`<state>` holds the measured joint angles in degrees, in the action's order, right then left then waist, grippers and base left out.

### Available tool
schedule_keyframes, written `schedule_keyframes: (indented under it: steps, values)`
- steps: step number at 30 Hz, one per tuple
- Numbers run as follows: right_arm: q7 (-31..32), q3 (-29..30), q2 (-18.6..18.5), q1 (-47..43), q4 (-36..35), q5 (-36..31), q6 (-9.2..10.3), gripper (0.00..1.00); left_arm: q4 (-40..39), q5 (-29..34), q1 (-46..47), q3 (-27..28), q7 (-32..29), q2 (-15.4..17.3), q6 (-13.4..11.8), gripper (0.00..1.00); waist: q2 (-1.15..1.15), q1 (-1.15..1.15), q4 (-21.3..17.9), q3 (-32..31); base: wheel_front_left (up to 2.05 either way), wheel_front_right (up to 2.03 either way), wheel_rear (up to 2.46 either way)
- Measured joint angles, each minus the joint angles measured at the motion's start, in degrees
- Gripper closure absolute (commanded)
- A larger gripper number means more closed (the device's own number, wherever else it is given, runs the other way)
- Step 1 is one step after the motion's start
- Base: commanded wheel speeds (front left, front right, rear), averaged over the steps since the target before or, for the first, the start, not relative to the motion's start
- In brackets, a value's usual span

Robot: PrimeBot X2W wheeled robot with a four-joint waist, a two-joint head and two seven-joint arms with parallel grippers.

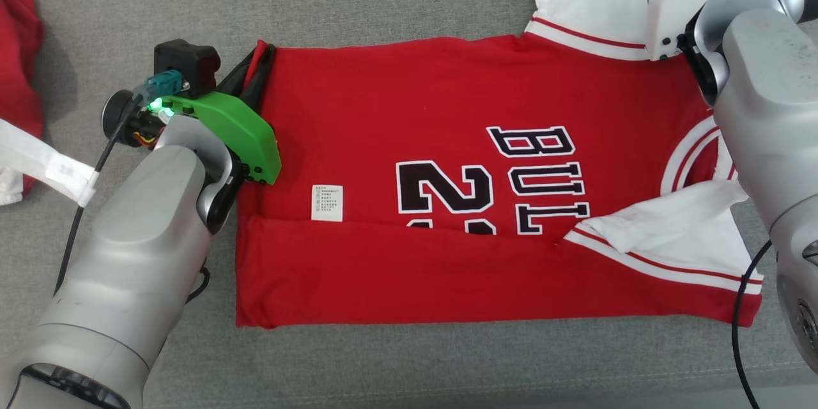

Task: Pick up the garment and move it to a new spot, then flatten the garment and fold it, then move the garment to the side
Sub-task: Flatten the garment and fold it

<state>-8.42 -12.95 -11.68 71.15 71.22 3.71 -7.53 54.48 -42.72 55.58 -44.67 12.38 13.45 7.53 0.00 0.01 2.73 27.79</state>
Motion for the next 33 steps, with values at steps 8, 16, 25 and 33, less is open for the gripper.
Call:
schedule_keyframes:
  steps: [8, 16, 25, 33]
  values:
    - [5.3, 1.7, -1.8, 1.5, 1.8, 0.0, 0.00, 0.00, -3.6, -0.5, 0.6, -3.1, 1.9, 0.3, 0.0, 1.00, 0.00, 0.00, 2.8, 0.8, 0.00, 0.00, 0.00]
    - [10.2, 5.2, -2.6, 2.3, 2.3, 2.8, 0.00, 0.53, -6.1, -0.6, 1.6, -4.6, 2.4, -0.2, 0.0, 1.00, 0.00, 0.00, 4.6, 1.6, 0.00, 0.00, 0.00]
    - [9.8, 8.6, -1.7, 3.2, 2.5, 4.4, -0.01, 1.00, -6.5, -0.8, 2.0, -4.3, 2.6, 0.4, 0.0, 1.00, 0.00, 0.00, 3.9, 2.2, 0.00, 0.00, 0.00]
    - [1.9, 6.4, -0.5, 2.1, 0.4, 6.2, -0.01, 1.00, -6.2, -0.3, -0.2, -1.6, 2.6, 0.7, 0.0, 1.00, 0.00, 0.00, 2.3, -0.8, 0.00, 0.00, 0.00]
